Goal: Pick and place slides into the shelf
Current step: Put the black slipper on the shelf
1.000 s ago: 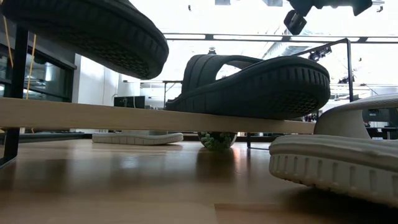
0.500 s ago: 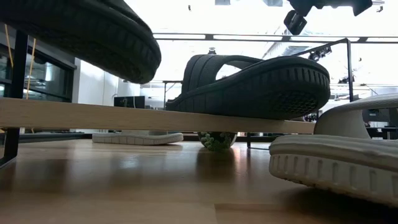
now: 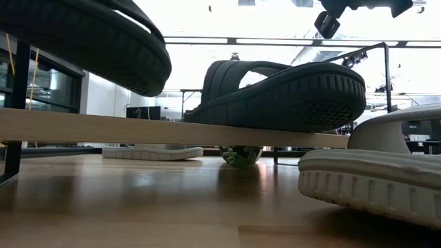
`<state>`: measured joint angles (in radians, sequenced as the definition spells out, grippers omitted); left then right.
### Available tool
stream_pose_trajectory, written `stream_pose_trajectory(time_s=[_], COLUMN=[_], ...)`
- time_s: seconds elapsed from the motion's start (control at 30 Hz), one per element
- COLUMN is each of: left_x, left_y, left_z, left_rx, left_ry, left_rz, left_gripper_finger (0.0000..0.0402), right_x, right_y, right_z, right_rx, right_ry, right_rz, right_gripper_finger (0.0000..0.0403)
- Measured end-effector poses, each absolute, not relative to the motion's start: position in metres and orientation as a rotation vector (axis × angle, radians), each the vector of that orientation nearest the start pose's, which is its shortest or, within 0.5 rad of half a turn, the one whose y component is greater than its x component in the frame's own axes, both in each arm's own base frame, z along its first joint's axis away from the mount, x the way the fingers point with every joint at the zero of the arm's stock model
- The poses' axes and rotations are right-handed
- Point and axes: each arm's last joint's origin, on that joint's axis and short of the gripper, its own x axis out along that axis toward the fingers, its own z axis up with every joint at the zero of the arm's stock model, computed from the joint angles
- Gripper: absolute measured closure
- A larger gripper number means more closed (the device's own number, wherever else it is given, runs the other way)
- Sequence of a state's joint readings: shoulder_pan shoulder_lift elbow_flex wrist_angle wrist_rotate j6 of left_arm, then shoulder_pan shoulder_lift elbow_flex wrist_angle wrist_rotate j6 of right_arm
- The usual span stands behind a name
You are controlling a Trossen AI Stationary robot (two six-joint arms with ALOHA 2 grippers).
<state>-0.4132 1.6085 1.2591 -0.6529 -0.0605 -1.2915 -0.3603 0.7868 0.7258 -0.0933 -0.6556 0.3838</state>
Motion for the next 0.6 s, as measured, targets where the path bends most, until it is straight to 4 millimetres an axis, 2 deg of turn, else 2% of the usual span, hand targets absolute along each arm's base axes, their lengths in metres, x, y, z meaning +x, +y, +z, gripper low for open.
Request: stream_pose_trajectory(time_s=[0.37, 0.6], left_x=[0.3055, 0.3055], left_y=[-0.1319, -0.1319], left_z=[0.2584, 0.2584], left_rx=[-0.937, -0.956], left_ry=[1.014, 1.012], left_rz=[0.345, 0.356], left_gripper_finger=[0.0395, 0.0351], right_x=[0.1666, 0.1666], right_y=[-0.0439, -0.0439], right_z=[0.3214, 0.3214], right_rx=[0.456, 0.455], right_ry=[0.191, 0.191], right_rz=[0.266, 0.266], right_gripper_finger=[0.0336, 0.0336])
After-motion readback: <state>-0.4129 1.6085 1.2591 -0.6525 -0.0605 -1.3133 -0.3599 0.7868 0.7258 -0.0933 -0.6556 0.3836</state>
